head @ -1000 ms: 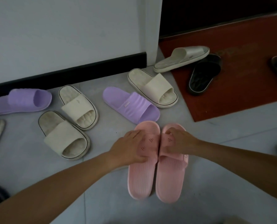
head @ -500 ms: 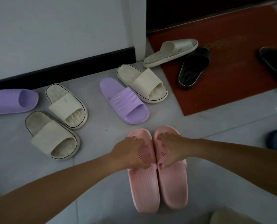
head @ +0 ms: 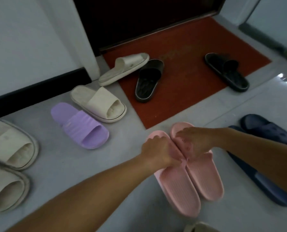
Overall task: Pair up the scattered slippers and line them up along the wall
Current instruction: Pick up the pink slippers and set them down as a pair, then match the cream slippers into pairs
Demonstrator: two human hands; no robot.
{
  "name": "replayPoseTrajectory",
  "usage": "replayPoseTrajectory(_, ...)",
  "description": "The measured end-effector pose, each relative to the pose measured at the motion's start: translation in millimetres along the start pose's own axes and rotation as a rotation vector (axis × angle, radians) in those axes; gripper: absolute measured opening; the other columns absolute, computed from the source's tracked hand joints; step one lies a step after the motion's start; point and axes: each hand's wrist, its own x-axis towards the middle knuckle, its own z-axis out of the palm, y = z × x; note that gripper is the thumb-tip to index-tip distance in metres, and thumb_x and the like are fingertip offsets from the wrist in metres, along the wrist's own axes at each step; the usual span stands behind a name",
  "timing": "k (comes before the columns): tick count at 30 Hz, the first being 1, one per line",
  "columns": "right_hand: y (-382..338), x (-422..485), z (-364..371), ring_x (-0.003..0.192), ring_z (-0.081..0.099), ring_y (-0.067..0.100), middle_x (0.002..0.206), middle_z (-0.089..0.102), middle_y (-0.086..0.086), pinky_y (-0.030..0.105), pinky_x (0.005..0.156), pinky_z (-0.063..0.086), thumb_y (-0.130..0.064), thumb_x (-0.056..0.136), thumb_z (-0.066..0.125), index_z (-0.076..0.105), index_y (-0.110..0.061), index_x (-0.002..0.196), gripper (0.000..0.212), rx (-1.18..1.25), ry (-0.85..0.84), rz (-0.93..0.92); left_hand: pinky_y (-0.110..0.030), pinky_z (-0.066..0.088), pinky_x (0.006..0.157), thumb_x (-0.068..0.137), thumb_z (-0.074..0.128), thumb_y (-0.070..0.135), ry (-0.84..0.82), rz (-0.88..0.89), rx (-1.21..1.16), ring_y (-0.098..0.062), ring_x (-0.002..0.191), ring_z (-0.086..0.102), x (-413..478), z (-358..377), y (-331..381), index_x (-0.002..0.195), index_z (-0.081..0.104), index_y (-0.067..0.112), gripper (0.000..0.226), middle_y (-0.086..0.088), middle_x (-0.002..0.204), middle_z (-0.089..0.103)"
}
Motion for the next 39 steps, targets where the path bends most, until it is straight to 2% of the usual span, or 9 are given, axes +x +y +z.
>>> replayPoseTrajectory(3, 32, -12, 10, 0.126, 0.040, 0.022, 0.137, 0.041, 0.000, 0.032, 0.103, 0.036, -0.036, 0.072, 0.073, 0.030, -0.023, 0.140, 0.081, 0.037, -0.098, 0.022, -0.024, 0.043, 0.060, 0.056, 0.073, 0.065, 0.015, -0.067, -0.148, -0.016, 0.081, 0.059, 6, 32, 29, 0.101, 0.063, 0.020, 0.064, 0.004, 0.089, 0.058)
replayPoseTrajectory(7, 55, -21, 30, 0.134, 0.031, 0.038, 0.147, 0.032, 0.018, 0.048, 0.110, 0.028, -0.024, 0.092, 0.052, 0.036, -0.013, 0.141, 0.052, 0.054, -0.095, 0.090, -0.029, 0.043, 0.081, 0.065, 0.070, 0.064, -0.063, -0.101, -0.216, -0.021, 0.105, 0.053, 1, 66, 58, 0.131, 0.044, 0.013, 0.087, -0.004, 0.115, 0.052)
replayPoseTrajectory(9, 58, -27, 41, 0.137, 0.027, 0.039, 0.150, 0.026, 0.018, 0.050, 0.111, 0.025, -0.025, 0.092, 0.053, 0.031, -0.015, 0.143, 0.057, 0.023, -0.142, 0.096, -0.033, 0.041, 0.092, 0.079, 0.064, 0.054, -0.128, -0.048, -0.203, -0.027, 0.115, 0.052, -1, 75, 67, 0.132, 0.045, 0.008, 0.073, -0.011, 0.126, 0.053)
replayPoseTrajectory(14, 53, -31, 43, 0.128, 0.038, 0.042, 0.144, 0.031, 0.018, 0.053, 0.103, 0.038, -0.036, 0.081, 0.067, 0.029, -0.018, 0.142, 0.074, 0.006, -0.126, 0.069, -0.025, 0.039, 0.077, 0.079, 0.066, 0.044, -0.099, -0.027, -0.271, -0.025, 0.105, 0.061, 5, 68, 56, 0.114, 0.061, 0.015, 0.045, -0.008, 0.113, 0.063)
replayPoseTrajectory(16, 42, -26, 31, 0.119, 0.047, 0.029, 0.135, 0.042, 0.008, 0.046, 0.096, 0.044, -0.046, 0.067, 0.076, 0.032, -0.025, 0.136, 0.085, -0.014, -0.081, 0.021, -0.028, 0.045, 0.078, 0.078, 0.066, 0.040, -0.098, -0.066, -0.238, -0.028, 0.103, 0.063, 11, 58, 45, 0.112, 0.063, 0.017, 0.042, -0.009, 0.112, 0.066)
replayPoseTrajectory(22, -2, 0, -8, 0.108, 0.048, 0.011, 0.136, 0.046, -0.006, 0.029, 0.085, 0.038, -0.050, 0.066, 0.074, 0.024, -0.038, 0.140, 0.090, 0.134, 0.041, -0.060, -0.029, 0.043, 0.077, 0.079, 0.064, 0.054, -0.092, -0.123, -0.198, -0.018, 0.097, 0.057, 13, 9, -30, 0.123, 0.050, 0.015, 0.060, -0.003, 0.117, 0.060)
replayPoseTrajectory(26, -35, 16, -22, 0.105, 0.043, 0.005, 0.137, 0.046, -0.007, 0.027, 0.084, 0.038, -0.047, 0.065, 0.077, 0.023, -0.044, 0.139, 0.092, 0.260, 0.053, -0.097, -0.026, 0.042, 0.077, 0.077, 0.065, 0.054, 0.003, -0.216, -0.170, -0.011, 0.090, 0.054, -12, -31, -93, 0.117, 0.053, 0.022, 0.053, 0.004, 0.112, 0.062)
replayPoseTrajectory(33, -115, 76, -58, 0.117, 0.049, 0.011, 0.140, 0.043, -0.002, 0.020, 0.086, 0.042, -0.052, 0.069, 0.075, 0.019, -0.037, 0.144, 0.095, 0.123, 0.003, -0.176, -0.031, 0.042, 0.093, 0.087, 0.060, 0.037, 0.236, -0.373, 0.086, -0.027, 0.115, 0.053, -98, -95, -233, 0.127, 0.049, 0.013, 0.048, -0.010, 0.126, 0.054)
replayPoseTrajectory(39, -217, 129, -76, 0.117, 0.051, 0.011, 0.139, 0.047, -0.010, 0.020, 0.088, 0.035, -0.054, 0.078, 0.064, 0.034, -0.034, 0.140, 0.072, -0.006, 0.242, -0.303, -0.046, 0.045, 0.093, 0.082, 0.063, 0.038, 0.365, -0.712, 0.275, -0.033, 0.118, 0.044, -168, -122, -337, 0.127, 0.042, 0.009, 0.058, -0.014, 0.127, 0.044)
